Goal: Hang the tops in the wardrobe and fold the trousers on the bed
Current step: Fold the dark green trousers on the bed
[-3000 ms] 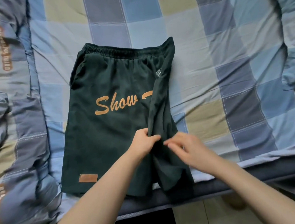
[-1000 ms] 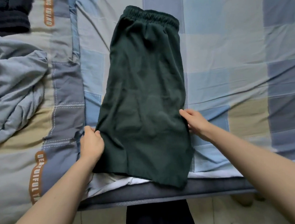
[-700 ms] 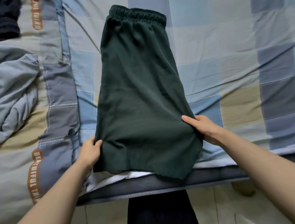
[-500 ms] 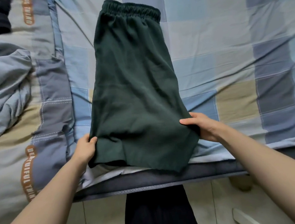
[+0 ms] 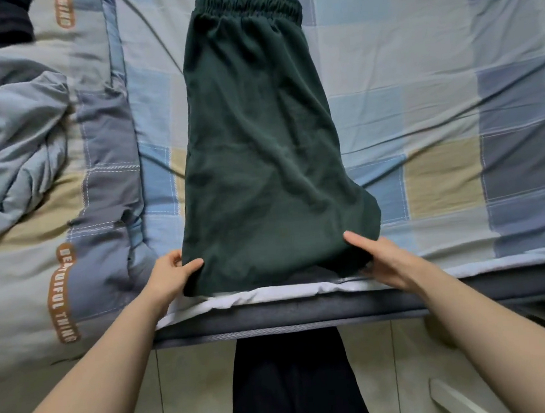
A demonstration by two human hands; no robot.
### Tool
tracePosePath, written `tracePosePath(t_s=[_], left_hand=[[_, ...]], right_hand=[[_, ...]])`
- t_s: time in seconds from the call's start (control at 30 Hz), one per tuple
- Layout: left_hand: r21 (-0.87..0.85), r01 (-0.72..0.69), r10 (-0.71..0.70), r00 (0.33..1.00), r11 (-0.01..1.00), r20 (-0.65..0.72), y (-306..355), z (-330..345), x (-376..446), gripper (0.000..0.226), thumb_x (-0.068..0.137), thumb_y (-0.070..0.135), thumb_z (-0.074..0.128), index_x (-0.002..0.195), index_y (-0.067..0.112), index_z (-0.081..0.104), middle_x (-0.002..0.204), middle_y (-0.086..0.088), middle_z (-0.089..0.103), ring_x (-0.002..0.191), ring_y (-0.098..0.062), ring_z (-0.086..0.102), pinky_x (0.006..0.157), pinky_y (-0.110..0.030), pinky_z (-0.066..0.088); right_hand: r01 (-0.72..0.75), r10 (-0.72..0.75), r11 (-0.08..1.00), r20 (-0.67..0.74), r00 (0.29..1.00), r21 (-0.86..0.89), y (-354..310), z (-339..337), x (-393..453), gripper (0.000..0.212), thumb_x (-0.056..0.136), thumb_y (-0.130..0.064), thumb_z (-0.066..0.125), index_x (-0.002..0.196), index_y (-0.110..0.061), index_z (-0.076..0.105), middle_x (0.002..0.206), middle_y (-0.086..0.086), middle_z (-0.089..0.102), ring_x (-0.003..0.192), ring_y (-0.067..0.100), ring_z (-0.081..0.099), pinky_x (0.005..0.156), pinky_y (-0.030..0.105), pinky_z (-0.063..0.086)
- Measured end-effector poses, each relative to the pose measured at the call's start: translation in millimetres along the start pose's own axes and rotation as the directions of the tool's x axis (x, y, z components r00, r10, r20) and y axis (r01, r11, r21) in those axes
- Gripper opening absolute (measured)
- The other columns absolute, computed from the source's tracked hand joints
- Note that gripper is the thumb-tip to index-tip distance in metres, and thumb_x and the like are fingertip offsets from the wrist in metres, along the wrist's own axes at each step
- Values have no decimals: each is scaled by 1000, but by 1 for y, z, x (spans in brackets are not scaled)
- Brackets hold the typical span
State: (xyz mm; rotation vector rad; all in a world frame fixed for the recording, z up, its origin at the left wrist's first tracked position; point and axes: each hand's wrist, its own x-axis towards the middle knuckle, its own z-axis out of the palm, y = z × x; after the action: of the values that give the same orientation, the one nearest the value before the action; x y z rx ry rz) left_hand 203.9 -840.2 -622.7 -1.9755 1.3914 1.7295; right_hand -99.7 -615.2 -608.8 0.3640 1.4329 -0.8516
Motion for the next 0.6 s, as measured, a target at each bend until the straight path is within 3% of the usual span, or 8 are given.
tracePosePath(t_s=[0.13, 0.2, 0.3, 0.37, 0.43, 0.47, 0.5, 0.6], left_hand=[[-37, 27, -26, 999, 999, 38, -10, -7, -5, 13, 93, 10, 63, 103, 4, 65, 98, -12, 73, 86, -21, 69, 81, -35, 55], [-86, 44, -40, 998, 995, 48, -13, -11, -10, 11, 93, 10, 63, 101, 3, 65, 99, -15, 74, 91, -25, 70, 87, -40, 54], [221, 19, -5, 998, 975, -67, -14, -7, -14, 17, 89, 8, 67, 102, 0, 62, 106, -20, 70, 98, -33, 66, 87, -38, 50], [562, 39, 94, 974, 826, -205, -11, 3, -20, 36, 83, 7, 68, 116, 4, 54, 119, -22, 60, 107, -40, 57, 88, -42, 43], [766, 56, 262, 921, 640, -287, -3, 23, -31, 65, 76, 1, 67, 134, 12, 41, 129, -21, 45, 108, -45, 48, 87, -49, 41], [849, 11, 373, 895, 529, -244, 2, 37, -37, 77, 71, -1, 67, 140, 17, 38, 131, -19, 42, 106, -43, 47, 86, -49, 41], [906, -80, 480, 866, 417, -145, 8, 52, -42, 84, 66, -1, 68, 142, 20, 39, 131, -17, 43, 104, -41, 47, 83, -48, 42], [860, -466, 621, 742, 208, 252, 30, 107, -54, 76, 63, 6, 69, 135, 18, 49, 127, -10, 50, 103, -36, 50, 79, -43, 48]], right_hand=[[110, -108, 991, 34, 994, -76, 8, 5, -8, 42, 73, -21, 76, 113, -15, 63, 111, 1, 71, 103, 16, 67, 88, 34, 51], [156, -177, 938, -42, 983, -309, 14, -2, -16, 31, 82, -24, 73, 111, -20, 62, 105, -8, 71, 97, 6, 67, 82, 25, 52], [73, -126, 840, -62, 990, -538, 35, -16, -26, 15, 91, -17, 64, 103, -11, 59, 75, 1, 72, 58, 13, 68, 52, 24, 50], [-77, 38, 688, -70, 997, -722, 47, -24, -30, 11, 94, -15, 58, 86, -10, 52, 63, 9, 67, 46, 21, 63, 45, 24, 44], [-139, 18, 308, -141, 990, -941, 46, -37, -29, 18, 92, -19, 52, 75, -15, 50, 75, 9, 69, 62, 23, 67, 58, 27, 48], [-173, -91, 160, -189, 978, -972, 42, -43, -28, 19, 91, -22, 48, 73, -16, 51, 83, 10, 70, 74, 26, 66, 66, 30, 49], [-200, -222, 146, -229, 948, -969, 34, -45, -26, 19, 92, -22, 46, 75, -16, 53, 88, 12, 69, 83, 30, 64, 71, 33, 48], [-76, -513, 389, -284, 810, -918, 2, -42, -15, 15, 94, -21, 48, 88, -11, 58, 90, 15, 68, 89, 36, 61, 75, 37, 44]])
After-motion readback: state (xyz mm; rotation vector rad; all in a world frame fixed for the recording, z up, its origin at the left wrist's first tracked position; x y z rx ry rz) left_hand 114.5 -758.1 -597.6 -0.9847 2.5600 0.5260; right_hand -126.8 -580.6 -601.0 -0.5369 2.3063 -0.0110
